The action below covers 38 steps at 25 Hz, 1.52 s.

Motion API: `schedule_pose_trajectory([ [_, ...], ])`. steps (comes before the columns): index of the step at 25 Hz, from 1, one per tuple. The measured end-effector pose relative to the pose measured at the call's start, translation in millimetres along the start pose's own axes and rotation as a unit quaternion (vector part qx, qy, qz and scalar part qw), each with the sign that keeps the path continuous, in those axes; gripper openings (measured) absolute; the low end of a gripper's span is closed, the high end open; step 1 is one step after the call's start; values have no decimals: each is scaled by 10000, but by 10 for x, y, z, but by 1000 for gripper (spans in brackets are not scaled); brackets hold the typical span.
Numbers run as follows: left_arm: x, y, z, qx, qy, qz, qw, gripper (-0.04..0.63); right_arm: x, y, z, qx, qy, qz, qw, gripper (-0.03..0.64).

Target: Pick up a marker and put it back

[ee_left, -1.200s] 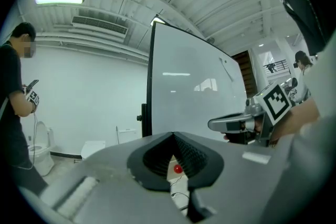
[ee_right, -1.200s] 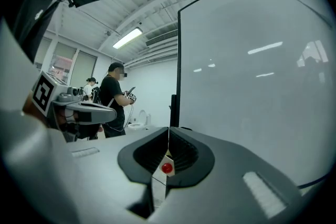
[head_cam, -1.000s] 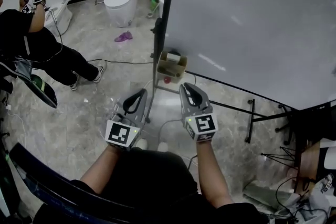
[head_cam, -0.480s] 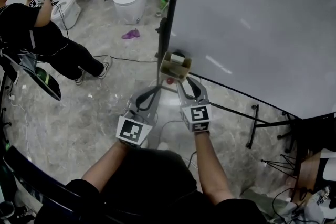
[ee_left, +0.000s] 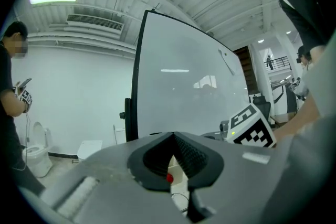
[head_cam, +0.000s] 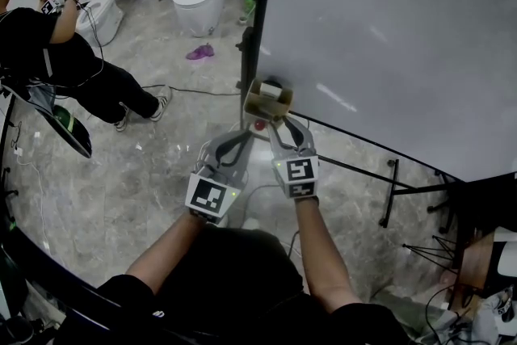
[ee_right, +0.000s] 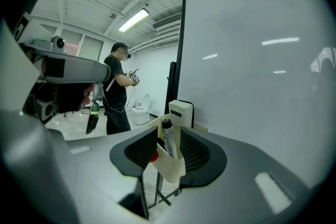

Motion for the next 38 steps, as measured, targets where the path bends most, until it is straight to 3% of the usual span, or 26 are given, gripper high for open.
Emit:
schedule_pose_trajectory([
  [12, -37, -67, 14, -112, 45, -73, 9999, 2, 31, -50, 11, -55, 109, -31, 9999, 80],
  [20, -26, -41, -18, -123, 37, -36, 9999, 2, 87, -9, 11, -143, 172, 67, 9997, 75],
  [38, 147, 66, -60, -272, -3, 258, 9993, 3, 632, 373, -98, -416, 321, 677, 9963, 74],
])
Point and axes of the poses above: the fingertips, and each gripper's own axes: y backward along the fingers, z to its right, x out of its top, the point moved 3 cm from there along y, backward along the fingers, and after that the axes turned 14 degrees about x, right-handed, at the moved point
